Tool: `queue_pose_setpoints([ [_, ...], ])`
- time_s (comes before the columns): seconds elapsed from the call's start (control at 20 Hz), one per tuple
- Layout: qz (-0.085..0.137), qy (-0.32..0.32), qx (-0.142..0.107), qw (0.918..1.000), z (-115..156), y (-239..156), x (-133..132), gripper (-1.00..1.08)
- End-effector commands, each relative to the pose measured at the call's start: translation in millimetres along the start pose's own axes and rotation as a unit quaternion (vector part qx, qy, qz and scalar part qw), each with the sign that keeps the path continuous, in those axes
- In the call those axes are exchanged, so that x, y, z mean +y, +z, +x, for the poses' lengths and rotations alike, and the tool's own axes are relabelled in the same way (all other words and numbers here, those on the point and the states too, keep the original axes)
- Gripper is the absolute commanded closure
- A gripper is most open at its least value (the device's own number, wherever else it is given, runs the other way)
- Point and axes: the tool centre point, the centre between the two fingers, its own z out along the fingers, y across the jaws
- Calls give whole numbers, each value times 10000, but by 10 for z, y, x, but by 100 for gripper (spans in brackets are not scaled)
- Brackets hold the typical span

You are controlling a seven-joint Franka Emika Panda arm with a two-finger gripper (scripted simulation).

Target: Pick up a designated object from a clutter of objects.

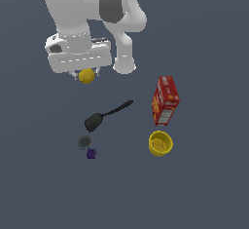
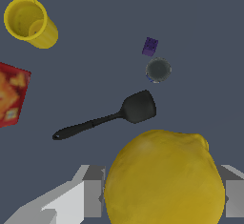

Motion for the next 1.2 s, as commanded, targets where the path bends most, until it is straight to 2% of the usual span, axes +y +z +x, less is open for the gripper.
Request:
queue_pose_setpoints([
  [0.0,1,-2,1,10000,56,-238,32,108],
  [0.55,10,-10,5,10000,254,-931,146,108],
  [1.15,11,-12,6,10000,318,-1110,184,108],
])
